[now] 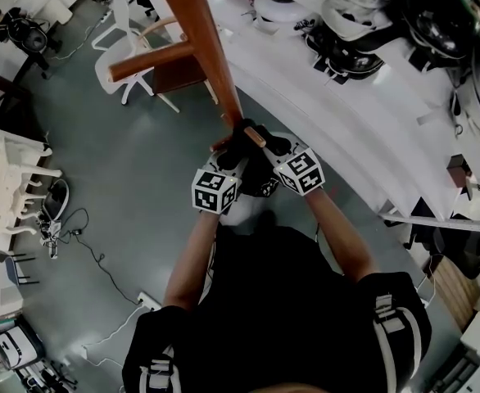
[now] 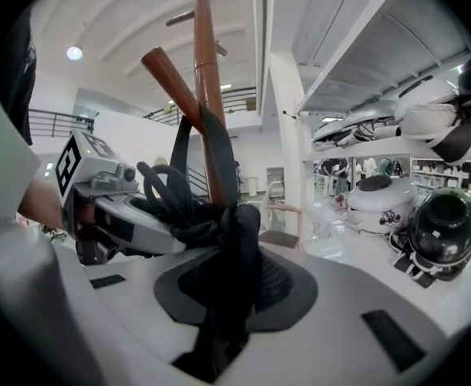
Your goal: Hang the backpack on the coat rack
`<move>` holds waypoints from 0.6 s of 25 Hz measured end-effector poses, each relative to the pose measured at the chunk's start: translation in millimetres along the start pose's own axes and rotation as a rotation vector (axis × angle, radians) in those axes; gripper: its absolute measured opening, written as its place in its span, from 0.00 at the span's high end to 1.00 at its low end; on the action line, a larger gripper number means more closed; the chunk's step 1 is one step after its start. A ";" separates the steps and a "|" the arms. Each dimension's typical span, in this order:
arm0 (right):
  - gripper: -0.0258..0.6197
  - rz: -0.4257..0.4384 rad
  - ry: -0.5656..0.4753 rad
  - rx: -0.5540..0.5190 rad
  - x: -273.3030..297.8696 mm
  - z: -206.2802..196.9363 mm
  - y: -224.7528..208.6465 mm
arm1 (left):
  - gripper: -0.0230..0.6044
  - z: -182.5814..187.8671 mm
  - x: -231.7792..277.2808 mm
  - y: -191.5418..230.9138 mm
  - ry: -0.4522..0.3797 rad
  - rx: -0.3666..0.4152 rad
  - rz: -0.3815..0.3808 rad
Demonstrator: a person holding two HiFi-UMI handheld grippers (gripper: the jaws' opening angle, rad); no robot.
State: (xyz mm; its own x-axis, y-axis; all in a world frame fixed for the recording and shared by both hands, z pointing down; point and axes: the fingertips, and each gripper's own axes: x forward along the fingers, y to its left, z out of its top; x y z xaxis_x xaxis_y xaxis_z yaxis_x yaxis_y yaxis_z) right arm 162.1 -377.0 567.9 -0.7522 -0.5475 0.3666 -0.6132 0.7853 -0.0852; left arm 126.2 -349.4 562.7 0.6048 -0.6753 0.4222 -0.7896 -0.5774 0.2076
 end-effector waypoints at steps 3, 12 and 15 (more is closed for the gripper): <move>0.83 -0.003 0.004 -0.009 1.5 0.4 0.5 | 0.82 0.0 -0.5 1.6 0.001 0.017 0.003; 0.81 0.005 -0.005 0.021 2.1 -7.4 -0.7 | 0.79 -5.5 2.6 4.0 -0.007 0.038 -0.006; 0.80 0.019 -0.028 0.065 1.2 -10.3 -0.6 | 0.78 -6.6 2.9 3.4 -0.007 0.045 -0.011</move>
State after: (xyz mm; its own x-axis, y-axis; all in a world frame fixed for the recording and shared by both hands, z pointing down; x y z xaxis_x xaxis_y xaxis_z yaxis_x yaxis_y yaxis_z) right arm 164.0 -375.2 577.9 -0.7694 -0.5415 0.3389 -0.6128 0.7754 -0.1522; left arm 124.6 -350.3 570.4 0.6146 -0.6716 0.4138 -0.7772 -0.6053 0.1720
